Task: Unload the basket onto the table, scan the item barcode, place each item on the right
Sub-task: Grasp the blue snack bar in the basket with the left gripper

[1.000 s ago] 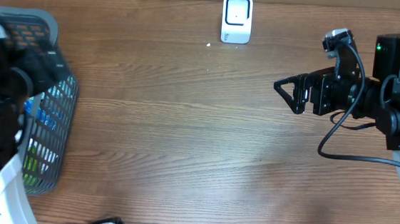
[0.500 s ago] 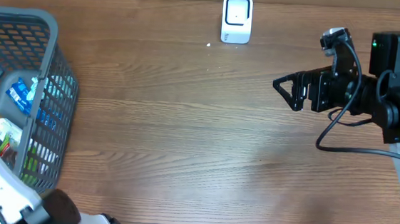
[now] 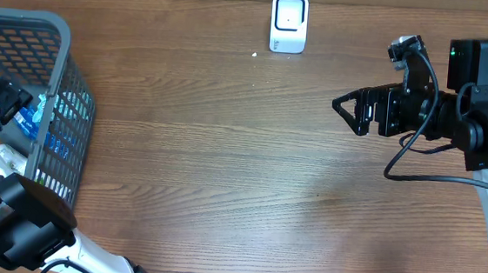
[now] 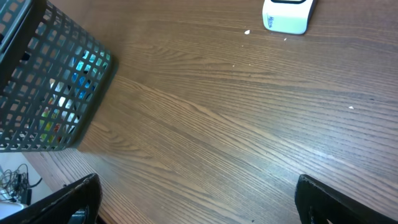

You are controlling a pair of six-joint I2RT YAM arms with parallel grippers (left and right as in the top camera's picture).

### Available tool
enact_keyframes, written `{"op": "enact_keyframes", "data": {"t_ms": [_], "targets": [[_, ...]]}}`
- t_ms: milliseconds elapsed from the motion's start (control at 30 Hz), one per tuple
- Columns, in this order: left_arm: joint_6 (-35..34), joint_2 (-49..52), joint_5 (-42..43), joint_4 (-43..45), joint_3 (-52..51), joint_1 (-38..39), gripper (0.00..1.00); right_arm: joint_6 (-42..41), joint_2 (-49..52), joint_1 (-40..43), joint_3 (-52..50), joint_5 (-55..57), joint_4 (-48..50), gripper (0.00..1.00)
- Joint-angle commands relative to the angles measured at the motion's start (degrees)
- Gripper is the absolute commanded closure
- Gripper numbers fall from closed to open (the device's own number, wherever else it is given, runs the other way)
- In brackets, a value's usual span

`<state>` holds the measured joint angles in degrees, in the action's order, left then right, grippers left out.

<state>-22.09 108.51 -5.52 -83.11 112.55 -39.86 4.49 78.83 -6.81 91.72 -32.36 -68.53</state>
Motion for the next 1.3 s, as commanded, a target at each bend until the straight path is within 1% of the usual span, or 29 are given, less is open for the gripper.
{"op": "enact_keyframes", "data": {"t_ms": [0, 300, 333, 500, 567, 633, 733, 833, 900, 967, 1000, 1033, 1100, 1167, 1267], "targets": [[2.0, 0.2, 0.5, 6.9, -8.0, -0.1, 0.07, -0.3, 0.3, -0.3, 1.7, 0.1, -0.2, 0.0], [2.6, 0.2, 2.7, 23.6, -22.8, -0.1, 0.08, -0.3, 1.2, -0.3, 1.7, 0.1, -0.2, 0.0], [2.6, 0.2, 2.8, 26.7, -25.7, 0.0, 0.07, -0.3, 1.5, -0.3, 1.7, 0.1, -0.3, 0.0], [2.6, 0.2, 2.8, 33.6, -31.8, 0.7, 0.07, -0.3, 2.0, -0.3, 1.6, 0.1, -0.6, 0.0], [2.5, 0.2, 2.8, 35.7, -33.6, 0.9, 0.09, -0.3, 2.0, -0.3, 1.6, 0.1, -0.7, 0.0], [2.5, 0.2, 2.8, 40.0, -37.2, 0.9, 0.11, -0.3, 2.0, -0.3, 1.6, 0.1, -0.8, 0.0], [2.5, 0.2, 2.8, 42.6, -39.4, 0.9, 0.15, -0.3, 2.0, -0.3, 1.6, 0.1, -0.9, 0.0], [2.3, 0.2, 2.8, 43.5, -40.3, 0.9, 0.37, -0.3, 2.0, -0.3, 1.6, 0.1, -0.9, 0.0], [2.3, 0.2, 2.8, 43.6, -40.3, 0.9, 0.49, -0.3, 2.0, -0.3, 1.6, 0.1, -0.9, 0.0], [2.3, 0.2, 2.8, 43.5, -40.3, 0.9, 0.64, -0.3, 2.0, -0.3, 1.6, 0.1, -0.9, 0.0], [2.3, 0.2, 2.8, 43.5, -40.3, 0.9, 0.72, -0.3, 2.0, -0.3, 1.6, 0.1, -0.9, 0.0], [2.4, 0.2, 2.8, 43.3, -40.3, 0.9, 0.85, -0.3, 2.0, -0.3, 1.6, 0.1, -0.9, 0.0], [2.4, 0.1, 2.8, 42.9, -40.1, 0.9, 0.94, -0.3, 2.0, -0.3, 1.6, 0.1, -1.0, 0.0], [2.4, 0.1, 2.8, 41.3, -39.1, 0.9, 0.96, -0.3, 2.0, -0.3, 1.6, 0.1, -1.1, 0.0], [2.4, 0.1, 2.6, 36.4, -35.2, 0.9, 0.96, -0.3, 2.0, -0.3, 1.6, 0.1, -1.1, 0.0]]}}
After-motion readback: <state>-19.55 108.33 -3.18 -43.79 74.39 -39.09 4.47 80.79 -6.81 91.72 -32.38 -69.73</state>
